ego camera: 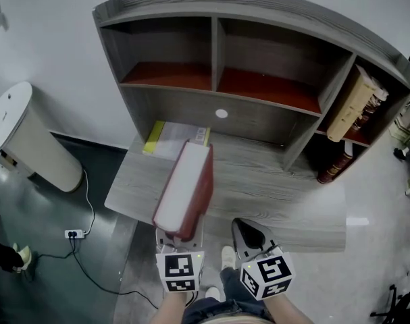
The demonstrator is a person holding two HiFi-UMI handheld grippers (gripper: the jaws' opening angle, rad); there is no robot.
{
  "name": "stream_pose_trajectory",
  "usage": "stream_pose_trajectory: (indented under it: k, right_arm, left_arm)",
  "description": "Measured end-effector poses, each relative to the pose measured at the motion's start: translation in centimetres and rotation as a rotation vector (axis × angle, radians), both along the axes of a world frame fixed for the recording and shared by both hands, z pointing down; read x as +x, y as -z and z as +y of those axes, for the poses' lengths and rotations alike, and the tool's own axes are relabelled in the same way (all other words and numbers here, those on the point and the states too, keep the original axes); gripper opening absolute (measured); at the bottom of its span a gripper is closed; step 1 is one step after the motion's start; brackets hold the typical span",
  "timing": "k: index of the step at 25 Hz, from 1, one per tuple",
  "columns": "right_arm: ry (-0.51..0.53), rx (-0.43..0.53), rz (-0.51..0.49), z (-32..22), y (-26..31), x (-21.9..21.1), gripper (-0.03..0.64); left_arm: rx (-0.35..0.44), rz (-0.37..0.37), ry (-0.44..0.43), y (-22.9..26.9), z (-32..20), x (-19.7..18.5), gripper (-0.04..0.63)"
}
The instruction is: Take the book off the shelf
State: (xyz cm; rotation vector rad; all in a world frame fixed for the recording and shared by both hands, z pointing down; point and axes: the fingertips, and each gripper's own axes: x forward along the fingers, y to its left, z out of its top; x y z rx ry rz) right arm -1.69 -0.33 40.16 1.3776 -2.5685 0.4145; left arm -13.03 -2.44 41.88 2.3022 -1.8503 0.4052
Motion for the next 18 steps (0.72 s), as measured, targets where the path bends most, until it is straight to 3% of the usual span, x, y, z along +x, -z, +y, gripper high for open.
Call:
stream_pose_trajectory:
  k: [18]
  right_arm:
    - [-0.018, 0.031, 0.025, 5.1, 1.3, -0.1, 0.008]
  left_arm:
    - [0.011, 0.007, 0.001, 2.0, 6.2, -1.3, 0.215]
